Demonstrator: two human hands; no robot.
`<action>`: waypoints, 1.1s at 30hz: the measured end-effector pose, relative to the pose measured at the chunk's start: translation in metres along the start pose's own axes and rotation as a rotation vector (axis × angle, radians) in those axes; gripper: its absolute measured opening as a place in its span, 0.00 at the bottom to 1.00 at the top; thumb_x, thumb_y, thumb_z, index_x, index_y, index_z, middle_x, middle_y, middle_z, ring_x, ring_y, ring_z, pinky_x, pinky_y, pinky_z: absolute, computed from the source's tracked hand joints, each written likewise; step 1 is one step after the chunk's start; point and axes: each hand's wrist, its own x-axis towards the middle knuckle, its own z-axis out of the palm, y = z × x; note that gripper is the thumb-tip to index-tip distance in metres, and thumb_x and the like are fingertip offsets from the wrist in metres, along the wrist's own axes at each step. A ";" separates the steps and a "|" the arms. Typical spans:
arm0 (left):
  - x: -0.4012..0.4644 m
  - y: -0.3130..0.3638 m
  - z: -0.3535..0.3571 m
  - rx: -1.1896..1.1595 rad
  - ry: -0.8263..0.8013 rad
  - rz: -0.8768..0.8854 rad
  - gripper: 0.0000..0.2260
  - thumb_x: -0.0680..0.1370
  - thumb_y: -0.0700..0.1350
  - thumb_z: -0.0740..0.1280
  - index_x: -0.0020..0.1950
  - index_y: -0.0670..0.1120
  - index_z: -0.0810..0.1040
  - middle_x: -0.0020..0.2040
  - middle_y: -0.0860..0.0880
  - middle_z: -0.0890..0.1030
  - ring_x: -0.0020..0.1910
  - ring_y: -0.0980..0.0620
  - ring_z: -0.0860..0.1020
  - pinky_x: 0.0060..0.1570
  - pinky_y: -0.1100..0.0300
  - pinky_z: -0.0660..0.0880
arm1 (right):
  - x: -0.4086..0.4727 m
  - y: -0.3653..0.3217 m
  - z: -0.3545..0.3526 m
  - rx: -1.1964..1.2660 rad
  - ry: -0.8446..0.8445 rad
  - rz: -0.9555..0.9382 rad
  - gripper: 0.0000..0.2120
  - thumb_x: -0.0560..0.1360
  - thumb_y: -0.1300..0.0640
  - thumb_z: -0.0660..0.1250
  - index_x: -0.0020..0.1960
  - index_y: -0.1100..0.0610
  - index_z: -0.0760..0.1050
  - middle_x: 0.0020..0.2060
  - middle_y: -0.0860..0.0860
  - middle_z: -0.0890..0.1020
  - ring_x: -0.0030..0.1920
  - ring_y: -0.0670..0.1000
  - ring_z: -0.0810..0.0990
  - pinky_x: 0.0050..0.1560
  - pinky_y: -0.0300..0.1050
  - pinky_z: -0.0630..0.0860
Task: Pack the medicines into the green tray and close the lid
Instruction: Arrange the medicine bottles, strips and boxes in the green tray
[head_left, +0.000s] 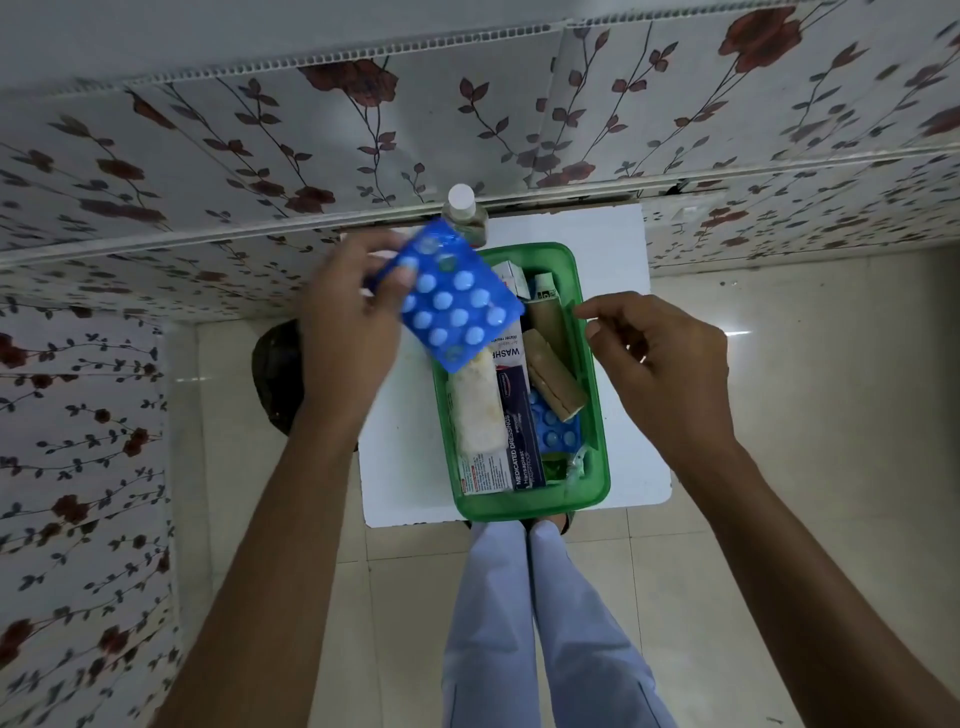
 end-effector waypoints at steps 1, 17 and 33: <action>0.001 0.005 0.011 0.078 -0.065 0.049 0.08 0.74 0.42 0.64 0.52 0.49 0.77 0.46 0.52 0.80 0.46 0.53 0.78 0.45 0.64 0.72 | 0.002 0.000 0.001 0.014 0.001 0.003 0.08 0.74 0.59 0.64 0.50 0.54 0.80 0.37 0.45 0.79 0.33 0.38 0.74 0.36 0.24 0.67; 0.022 -0.028 0.038 0.174 0.033 -0.010 0.13 0.76 0.37 0.60 0.57 0.45 0.77 0.58 0.42 0.75 0.47 0.52 0.74 0.50 0.60 0.72 | 0.019 0.002 0.054 -0.600 -0.249 -0.286 0.20 0.61 0.57 0.74 0.53 0.51 0.80 0.57 0.50 0.82 0.59 0.62 0.76 0.54 0.58 0.71; 0.082 -0.013 0.076 0.309 -0.113 0.014 0.15 0.70 0.49 0.71 0.53 0.43 0.77 0.52 0.44 0.83 0.51 0.45 0.80 0.50 0.53 0.76 | 0.021 0.004 0.005 -0.169 -0.009 -0.196 0.14 0.73 0.57 0.57 0.49 0.55 0.81 0.49 0.52 0.85 0.49 0.58 0.79 0.48 0.51 0.76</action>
